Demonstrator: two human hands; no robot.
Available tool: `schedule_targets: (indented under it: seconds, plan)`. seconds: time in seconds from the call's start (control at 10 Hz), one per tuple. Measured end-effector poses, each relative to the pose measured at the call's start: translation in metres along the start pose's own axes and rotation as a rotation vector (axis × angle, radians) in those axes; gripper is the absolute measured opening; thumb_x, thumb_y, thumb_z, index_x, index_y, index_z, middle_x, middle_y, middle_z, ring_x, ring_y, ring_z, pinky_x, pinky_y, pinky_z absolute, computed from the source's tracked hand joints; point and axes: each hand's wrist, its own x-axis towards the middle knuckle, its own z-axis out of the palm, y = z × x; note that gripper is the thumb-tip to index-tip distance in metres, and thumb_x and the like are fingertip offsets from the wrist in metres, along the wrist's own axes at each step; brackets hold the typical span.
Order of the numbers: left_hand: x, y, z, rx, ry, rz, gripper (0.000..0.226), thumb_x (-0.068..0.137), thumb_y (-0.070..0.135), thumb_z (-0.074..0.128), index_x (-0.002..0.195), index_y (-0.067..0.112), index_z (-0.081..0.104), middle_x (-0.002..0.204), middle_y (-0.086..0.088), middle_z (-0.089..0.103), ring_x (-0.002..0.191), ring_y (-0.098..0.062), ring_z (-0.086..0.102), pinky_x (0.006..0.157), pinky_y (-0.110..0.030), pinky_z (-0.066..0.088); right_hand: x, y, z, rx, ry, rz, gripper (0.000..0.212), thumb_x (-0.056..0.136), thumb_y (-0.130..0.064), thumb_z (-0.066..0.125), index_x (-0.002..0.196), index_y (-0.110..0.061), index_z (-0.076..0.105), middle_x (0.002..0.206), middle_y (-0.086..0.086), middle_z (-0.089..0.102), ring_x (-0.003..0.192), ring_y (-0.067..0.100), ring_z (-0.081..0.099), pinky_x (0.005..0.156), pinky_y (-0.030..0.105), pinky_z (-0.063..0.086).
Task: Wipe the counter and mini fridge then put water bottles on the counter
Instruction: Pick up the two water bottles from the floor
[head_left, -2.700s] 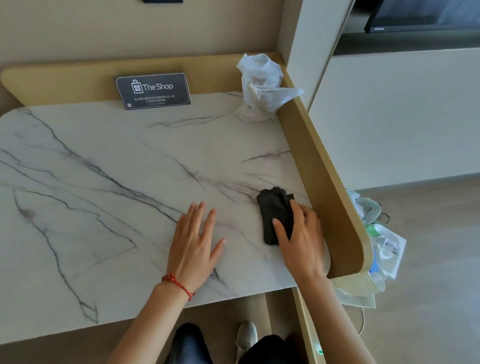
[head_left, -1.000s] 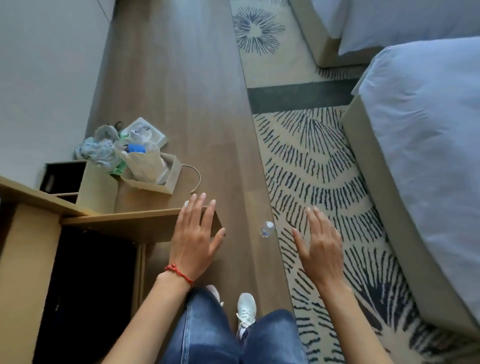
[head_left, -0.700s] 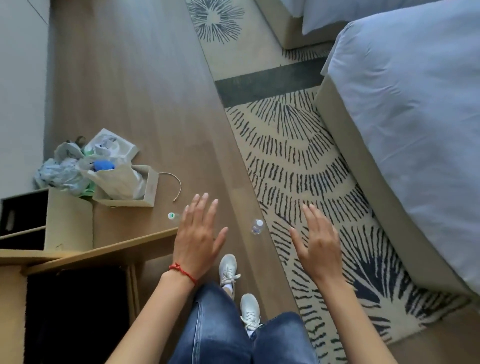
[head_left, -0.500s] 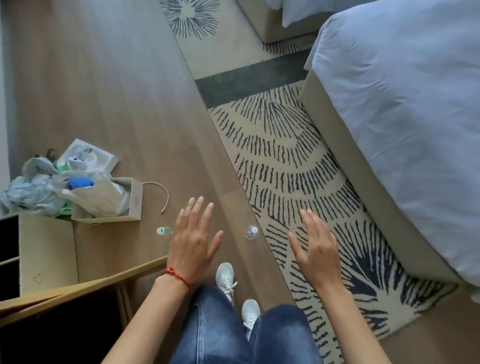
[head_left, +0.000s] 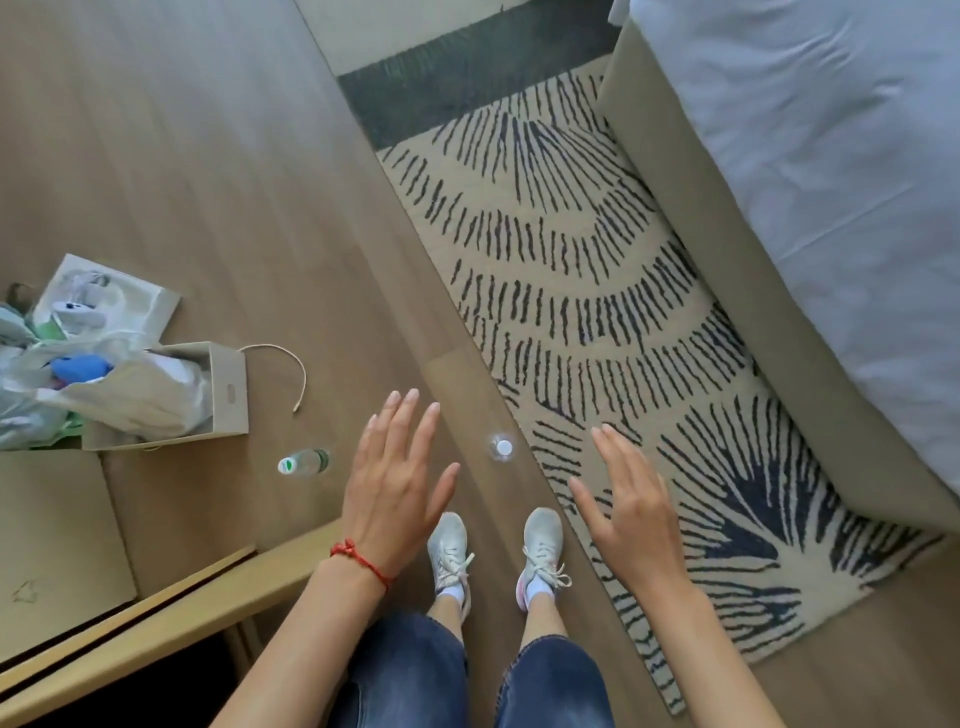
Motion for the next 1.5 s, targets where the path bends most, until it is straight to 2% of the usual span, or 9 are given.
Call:
schedule_targets:
  seconds: [0.1, 0.7, 0.9, 1.0, 1.2, 1.3, 1.4, 1.5]
  plan:
    - [0.017, 0.001, 0.038, -0.025, -0.005, -0.034, 0.055, 0.086, 0.036, 0.039, 0.125, 0.000, 0.051, 0.131, -0.025, 0.051, 0.125, -0.041, 0.044, 0.101, -0.056, 0.038, 0.014, 0.027, 0.033, 0.038, -0.026, 0.011, 0.057, 0.079, -0.019, 0.071, 0.129, -0.002, 0.048, 0.131, 0.017, 0.054, 0.122, 0.030, 0.050, 0.096, 0.046, 0.041]
    - [0.053, -0.043, 0.289, -0.070, -0.058, -0.204, 0.055, 0.087, 0.034, 0.038, 0.128, -0.002, 0.047, 0.134, -0.026, 0.047, 0.129, -0.040, 0.038, 0.104, -0.054, 0.036, 0.069, 0.176, 0.287, 0.173, -0.178, 0.007, 0.069, 0.073, -0.030, 0.076, 0.130, -0.005, 0.046, 0.130, 0.013, 0.055, 0.119, 0.027, 0.053, 0.096, 0.043, 0.043]
    - [0.045, -0.055, 0.359, -0.096, -0.087, -0.231, 0.056, 0.087, 0.035, 0.037, 0.128, -0.002, 0.047, 0.134, -0.026, 0.047, 0.129, -0.041, 0.038, 0.104, -0.054, 0.034, 0.069, 0.215, 0.366, 0.169, -0.266, -0.001, 0.077, 0.073, -0.033, 0.076, 0.135, -0.005, 0.040, 0.138, 0.016, 0.047, 0.127, 0.028, 0.045, 0.100, 0.043, 0.041]
    - [0.047, -0.054, 0.374, -0.122, -0.070, -0.234, 0.055, 0.088, 0.034, 0.037, 0.129, -0.001, 0.045, 0.135, -0.025, 0.045, 0.131, -0.040, 0.036, 0.105, -0.052, 0.033, 0.079, 0.225, 0.384, 0.180, -0.277, 0.029, 0.080, 0.073, -0.031, 0.076, 0.138, -0.007, 0.035, 0.143, 0.014, 0.042, 0.132, 0.026, 0.039, 0.105, 0.044, 0.037]
    - [0.041, -0.059, 0.402, -0.151, -0.078, -0.268, 0.055, 0.088, 0.034, 0.038, 0.130, -0.001, 0.044, 0.135, -0.025, 0.045, 0.131, -0.041, 0.035, 0.106, -0.053, 0.033, 0.098, 0.233, 0.420, 0.215, -0.358, -0.044, 0.086, 0.070, -0.030, 0.078, 0.140, -0.013, 0.031, 0.148, 0.008, 0.035, 0.136, 0.021, 0.032, 0.108, 0.041, 0.028]
    - [0.039, -0.063, 0.407, -0.143, -0.079, -0.273, 0.055, 0.088, 0.034, 0.038, 0.130, -0.002, 0.044, 0.136, -0.025, 0.045, 0.131, -0.041, 0.035, 0.106, -0.052, 0.033, 0.108, 0.234, 0.429, 0.242, -0.361, -0.078, 0.078, 0.073, -0.028, 0.076, 0.138, -0.012, 0.036, 0.142, 0.006, 0.043, 0.132, 0.022, 0.037, 0.107, 0.042, 0.032]
    - [0.042, -0.068, 0.408, -0.140, -0.081, -0.284, 0.056, 0.087, 0.034, 0.037, 0.130, -0.001, 0.044, 0.136, -0.025, 0.044, 0.131, -0.040, 0.035, 0.106, -0.051, 0.032, 0.119, 0.230, 0.431, 0.359, -0.335, -0.008, 0.073, 0.071, -0.028, 0.077, 0.133, -0.013, 0.042, 0.134, 0.005, 0.051, 0.123, 0.018, 0.045, 0.100, 0.023, 0.033]
    - [0.045, -0.068, 0.401, -0.138, -0.084, -0.283, 0.056, 0.088, 0.034, 0.037, 0.130, -0.001, 0.044, 0.136, -0.025, 0.044, 0.131, -0.040, 0.035, 0.105, -0.052, 0.033, 0.129, 0.225, 0.423, 0.503, -0.314, 0.166, 0.069, 0.069, -0.031, 0.079, 0.129, -0.020, 0.047, 0.127, 0.000, 0.055, 0.116, 0.011, 0.049, 0.094, 0.018, 0.035]
